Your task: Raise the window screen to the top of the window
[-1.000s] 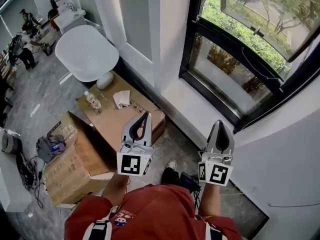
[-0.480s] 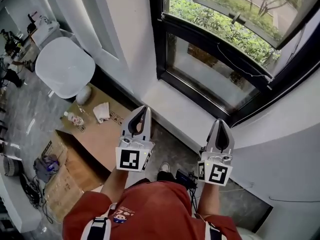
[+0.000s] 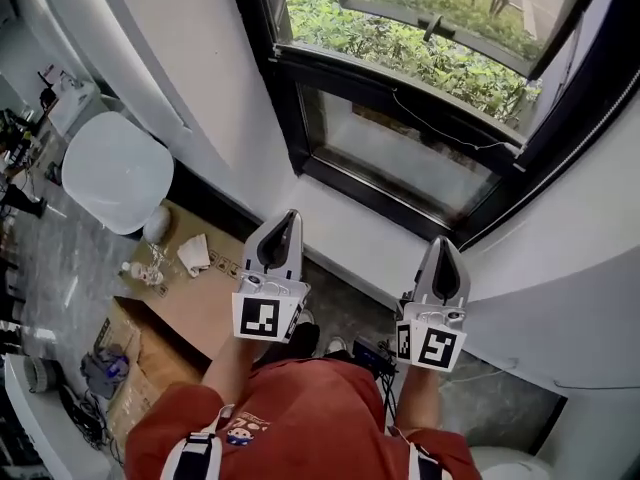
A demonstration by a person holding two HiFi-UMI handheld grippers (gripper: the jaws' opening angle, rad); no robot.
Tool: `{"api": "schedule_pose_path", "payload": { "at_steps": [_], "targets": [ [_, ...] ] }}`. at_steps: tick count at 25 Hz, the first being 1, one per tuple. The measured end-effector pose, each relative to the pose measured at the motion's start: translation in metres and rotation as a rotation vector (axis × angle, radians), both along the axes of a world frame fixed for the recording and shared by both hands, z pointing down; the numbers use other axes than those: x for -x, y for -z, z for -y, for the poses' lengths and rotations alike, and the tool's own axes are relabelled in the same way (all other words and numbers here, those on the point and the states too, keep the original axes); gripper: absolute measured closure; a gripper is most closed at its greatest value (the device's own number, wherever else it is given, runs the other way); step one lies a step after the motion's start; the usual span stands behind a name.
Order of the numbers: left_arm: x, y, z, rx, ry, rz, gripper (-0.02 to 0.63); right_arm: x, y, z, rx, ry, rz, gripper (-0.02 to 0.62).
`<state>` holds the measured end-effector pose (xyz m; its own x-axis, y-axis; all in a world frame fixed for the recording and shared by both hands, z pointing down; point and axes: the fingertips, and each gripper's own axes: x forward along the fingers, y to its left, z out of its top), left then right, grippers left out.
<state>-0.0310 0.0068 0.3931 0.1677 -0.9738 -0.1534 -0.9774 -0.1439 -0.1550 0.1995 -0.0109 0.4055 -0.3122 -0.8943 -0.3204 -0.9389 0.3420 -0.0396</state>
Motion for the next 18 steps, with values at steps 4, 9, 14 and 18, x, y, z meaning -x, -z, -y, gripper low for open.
{"api": "schedule_pose_path", "payload": {
  "at_steps": [4, 9, 14, 18],
  "targets": [
    [-0.011, -0.001, 0.023, 0.000, -0.043, -0.002, 0.600, -0.017, 0.002, 0.007, -0.013, -0.064, 0.010, 0.586],
    [-0.020, 0.001, 0.051, -0.011, -0.104, -0.015, 0.600, -0.033, 0.003, 0.013, -0.020, -0.141, 0.006, 0.586],
    [-0.018, -0.004, 0.085, -0.016, -0.161, -0.037, 0.600, -0.027, 0.003, 0.034, -0.017, -0.191, -0.025, 0.586],
    [-0.001, -0.008, 0.117, -0.020, -0.185, -0.052, 0.600, -0.006, 0.002, 0.059, -0.016, -0.217, -0.060, 0.586]
  ]
}}
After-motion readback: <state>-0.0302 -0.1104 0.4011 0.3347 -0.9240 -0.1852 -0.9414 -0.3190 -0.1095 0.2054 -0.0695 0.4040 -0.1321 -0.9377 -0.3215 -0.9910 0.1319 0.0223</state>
